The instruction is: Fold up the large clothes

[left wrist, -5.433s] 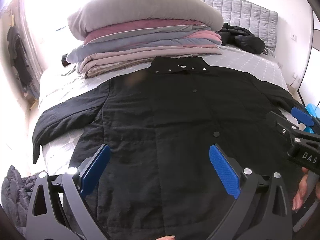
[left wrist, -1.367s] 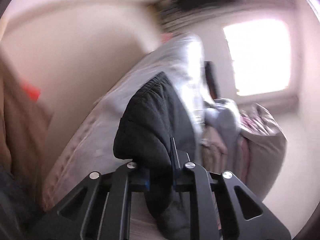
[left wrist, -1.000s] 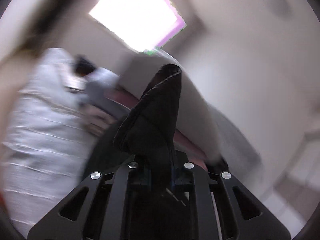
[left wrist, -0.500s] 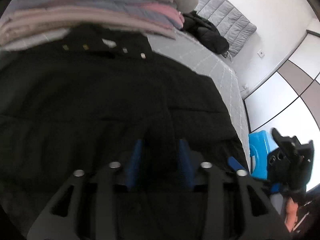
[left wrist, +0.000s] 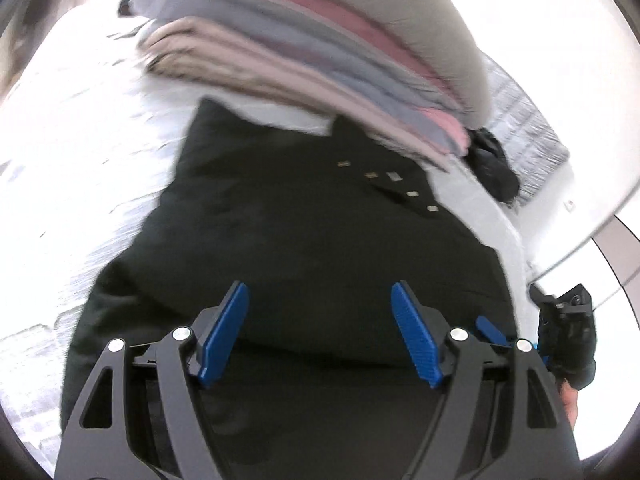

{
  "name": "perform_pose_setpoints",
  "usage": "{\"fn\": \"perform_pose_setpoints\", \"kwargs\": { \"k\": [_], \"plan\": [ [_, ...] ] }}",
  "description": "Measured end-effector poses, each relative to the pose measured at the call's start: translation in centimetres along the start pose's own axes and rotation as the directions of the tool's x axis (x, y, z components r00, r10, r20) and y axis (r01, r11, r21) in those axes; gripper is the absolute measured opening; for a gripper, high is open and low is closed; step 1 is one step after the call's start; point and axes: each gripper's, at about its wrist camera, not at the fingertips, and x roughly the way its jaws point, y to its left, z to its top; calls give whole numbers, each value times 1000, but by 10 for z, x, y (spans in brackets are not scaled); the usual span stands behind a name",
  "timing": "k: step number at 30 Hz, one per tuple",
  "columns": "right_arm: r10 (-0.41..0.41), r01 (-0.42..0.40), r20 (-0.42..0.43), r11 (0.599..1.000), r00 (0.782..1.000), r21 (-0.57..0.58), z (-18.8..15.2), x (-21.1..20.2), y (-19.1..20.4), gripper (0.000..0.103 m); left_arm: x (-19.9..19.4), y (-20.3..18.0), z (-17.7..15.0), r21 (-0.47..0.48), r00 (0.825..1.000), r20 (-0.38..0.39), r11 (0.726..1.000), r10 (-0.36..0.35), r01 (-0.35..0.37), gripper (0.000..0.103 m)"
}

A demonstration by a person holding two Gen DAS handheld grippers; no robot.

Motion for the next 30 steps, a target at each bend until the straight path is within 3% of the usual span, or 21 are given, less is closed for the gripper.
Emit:
{"fn": "perform_pose_setpoints", "kwargs": {
  "k": [2,5,9,14,17,21,26,30],
  "plan": [
    [-61,62,-3,997,998,40,7,7,-22,82,13,23,0,-52,999,-31,998,19,-21,70],
    [3,-6,21,991,1000,137,18,-1,-46,82,24,40,2,-82,998,-58,997,4,-8,70],
    [50,-57,106,996,993,63,39,-26,-30,82,17,31,-2,-58,999,-48,998,14,-17,71],
    [75,-80,54,992,996,97,68,-12,-47,82,2,32,-10,-80,999,-40,997,-23,20,72],
    [45,-45,12,997,999,64,82,9,-47,82,-2,29,-10,-70,999,-44,997,-30,27,73],
    [1,0,-54,1000,999,20,96,29,-44,56,-4,28,-9,-72,998,-44,997,-43,40,74],
    [-71,71,-3,997,997,-4,103,10,-44,56,-9,30,-5,-76,998,-32,996,-50,47,76],
    [-125,125,-27,992,992,-13,105,9,-50,54,-7,32,-5,-90,998,-40,995,-53,49,77]
  ]
}}
